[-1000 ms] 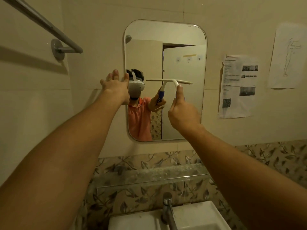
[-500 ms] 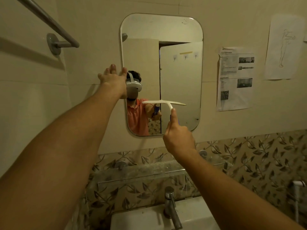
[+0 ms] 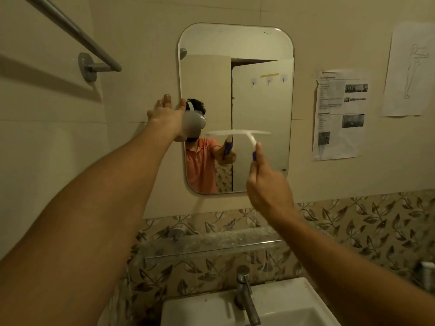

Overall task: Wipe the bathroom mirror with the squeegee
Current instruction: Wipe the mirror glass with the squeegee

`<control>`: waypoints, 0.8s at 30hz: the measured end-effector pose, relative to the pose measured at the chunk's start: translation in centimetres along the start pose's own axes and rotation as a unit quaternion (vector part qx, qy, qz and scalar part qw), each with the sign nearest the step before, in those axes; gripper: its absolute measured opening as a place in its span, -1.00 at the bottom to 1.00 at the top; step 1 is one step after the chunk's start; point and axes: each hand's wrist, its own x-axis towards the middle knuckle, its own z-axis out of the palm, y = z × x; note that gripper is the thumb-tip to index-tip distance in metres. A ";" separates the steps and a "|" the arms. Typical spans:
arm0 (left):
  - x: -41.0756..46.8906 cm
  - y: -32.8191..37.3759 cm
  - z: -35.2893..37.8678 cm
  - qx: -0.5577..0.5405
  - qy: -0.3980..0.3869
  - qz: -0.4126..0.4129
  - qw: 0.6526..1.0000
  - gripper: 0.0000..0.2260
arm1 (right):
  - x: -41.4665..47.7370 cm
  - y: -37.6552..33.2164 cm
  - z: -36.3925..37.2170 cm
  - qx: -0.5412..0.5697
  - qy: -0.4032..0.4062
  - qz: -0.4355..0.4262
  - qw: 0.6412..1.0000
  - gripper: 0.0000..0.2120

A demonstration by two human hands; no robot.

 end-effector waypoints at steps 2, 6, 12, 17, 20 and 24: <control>-0.2 -0.2 -0.5 -0.006 -0.007 0.007 1.000 -0.08 | 2.7 -1.7 -2.4 0.008 0.029 -0.022 0.999 -0.45; -0.8 -0.7 -1.6 0.000 -0.024 0.023 0.999 -0.17 | 8.3 -5.4 -5.9 -0.028 0.063 -0.071 0.995 -0.44; -1.2 -1.3 -1.9 -0.019 -0.028 0.037 0.999 -0.13 | 13.3 -10.4 -7.9 -0.050 0.082 -0.118 0.988 -0.39; -2.0 -1.6 -2.4 -0.051 -0.024 0.037 0.998 -0.08 | 14.9 -11.9 -7.0 -0.071 0.051 -0.121 0.989 -0.32; -2.0 -1.9 -2.5 -0.050 -0.028 0.038 0.998 -0.07 | 14.3 -11.6 -5.1 -0.061 0.029 -0.094 0.993 -0.20; -2.0 -2.2 -2.5 -0.085 -0.028 0.008 0.996 -0.09 | 13.0 -9.8 -2.4 -0.058 0.037 -0.092 0.993 -0.11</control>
